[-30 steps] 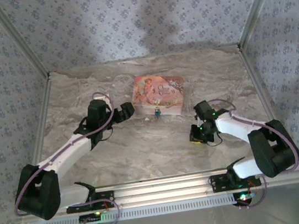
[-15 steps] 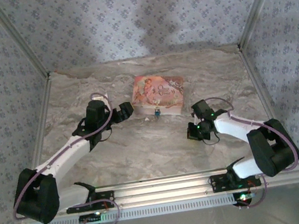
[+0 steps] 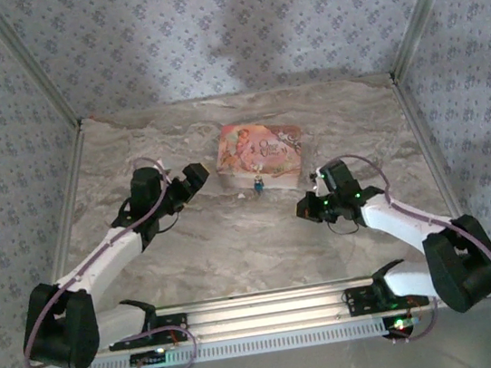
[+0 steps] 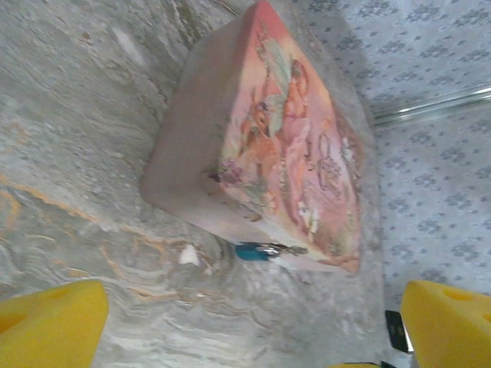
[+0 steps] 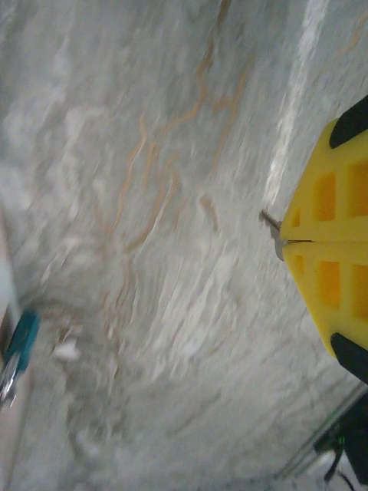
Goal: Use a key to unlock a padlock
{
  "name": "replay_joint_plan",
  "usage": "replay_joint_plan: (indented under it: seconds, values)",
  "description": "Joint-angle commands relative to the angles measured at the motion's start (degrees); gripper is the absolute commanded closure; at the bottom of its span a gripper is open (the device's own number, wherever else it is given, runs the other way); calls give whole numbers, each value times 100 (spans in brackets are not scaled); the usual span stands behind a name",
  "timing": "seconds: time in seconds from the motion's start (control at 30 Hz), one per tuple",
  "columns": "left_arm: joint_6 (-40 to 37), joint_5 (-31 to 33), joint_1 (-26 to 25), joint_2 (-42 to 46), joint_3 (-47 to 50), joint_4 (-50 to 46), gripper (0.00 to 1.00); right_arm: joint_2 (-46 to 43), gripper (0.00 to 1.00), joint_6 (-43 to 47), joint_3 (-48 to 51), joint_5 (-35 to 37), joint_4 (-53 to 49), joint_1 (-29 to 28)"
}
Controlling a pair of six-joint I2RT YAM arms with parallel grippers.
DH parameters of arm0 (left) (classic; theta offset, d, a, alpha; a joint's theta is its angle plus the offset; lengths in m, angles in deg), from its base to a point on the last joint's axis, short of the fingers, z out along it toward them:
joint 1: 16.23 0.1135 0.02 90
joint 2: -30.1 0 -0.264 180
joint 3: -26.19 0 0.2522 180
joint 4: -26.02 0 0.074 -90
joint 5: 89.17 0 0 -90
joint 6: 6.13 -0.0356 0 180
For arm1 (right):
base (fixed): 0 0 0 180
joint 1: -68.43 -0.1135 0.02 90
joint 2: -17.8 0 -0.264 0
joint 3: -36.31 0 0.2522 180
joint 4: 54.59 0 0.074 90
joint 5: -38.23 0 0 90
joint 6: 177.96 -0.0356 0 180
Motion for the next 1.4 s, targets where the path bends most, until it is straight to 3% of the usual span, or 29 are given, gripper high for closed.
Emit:
replay_joint_plan:
  seconds: [0.0,0.23,0.73,1.07,1.37]
  values:
    - [777,-443,38,105,-18,501,2,-204,100,-482,34,-367,809,-29]
    - [2013,-786,-26,-103,117,1452,3,-155,100,-578,-524,-441,1332,-62]
    - [3479,-584,-896,-1022,-133,3036,4,1033,100,-761,-1761,-374,2705,-657]
    - [4172,-283,-1121,-1290,-30,3527,5,1831,100,-823,-2276,-465,3043,-1029]
    - [4312,-195,-1174,-1398,24,3748,9,2218,100,-936,-2533,-551,3185,-1284]
